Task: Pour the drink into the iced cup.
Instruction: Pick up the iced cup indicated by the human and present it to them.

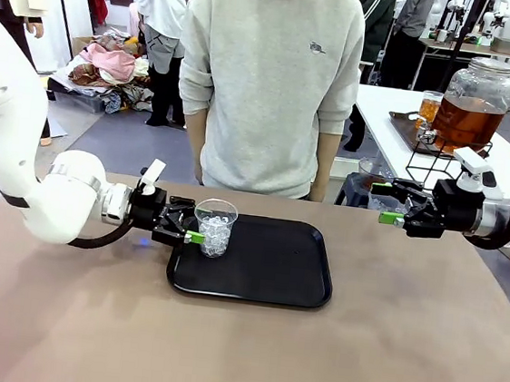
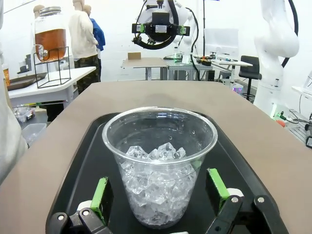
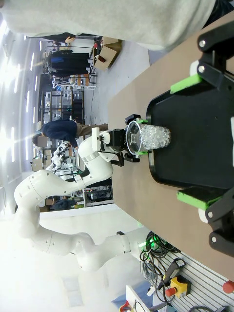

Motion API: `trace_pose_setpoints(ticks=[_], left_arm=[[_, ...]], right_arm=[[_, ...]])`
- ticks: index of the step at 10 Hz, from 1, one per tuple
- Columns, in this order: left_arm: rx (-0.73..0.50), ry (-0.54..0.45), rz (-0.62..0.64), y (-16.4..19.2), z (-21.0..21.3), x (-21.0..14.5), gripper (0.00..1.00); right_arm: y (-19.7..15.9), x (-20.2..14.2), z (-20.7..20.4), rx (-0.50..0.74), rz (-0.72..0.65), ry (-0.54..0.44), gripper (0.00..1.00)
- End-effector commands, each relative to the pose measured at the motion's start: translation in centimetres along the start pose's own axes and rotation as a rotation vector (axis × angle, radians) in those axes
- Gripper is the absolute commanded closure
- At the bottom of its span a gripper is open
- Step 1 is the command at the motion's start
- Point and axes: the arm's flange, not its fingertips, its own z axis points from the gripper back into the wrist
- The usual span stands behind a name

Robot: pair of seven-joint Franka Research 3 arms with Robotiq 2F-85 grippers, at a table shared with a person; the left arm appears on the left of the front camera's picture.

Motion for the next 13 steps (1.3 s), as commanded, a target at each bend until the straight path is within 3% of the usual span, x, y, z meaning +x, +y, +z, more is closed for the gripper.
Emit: trace_pose_setpoints(ticks=[1, 13], left_arm=[[-0.004, -0.024, 0.003, 0.3, -0.6, -0.1, 0.00], [0.046, -0.025, 0.039, 0.0, -3.5, 0.3, 0.00]], right_arm=[[-0.1, 0.3, -0.1, 0.002, -0.001, 0.001, 0.00], [-0.1, 0.3, -0.1, 0.002, -0.001, 0.001, 0.00]])
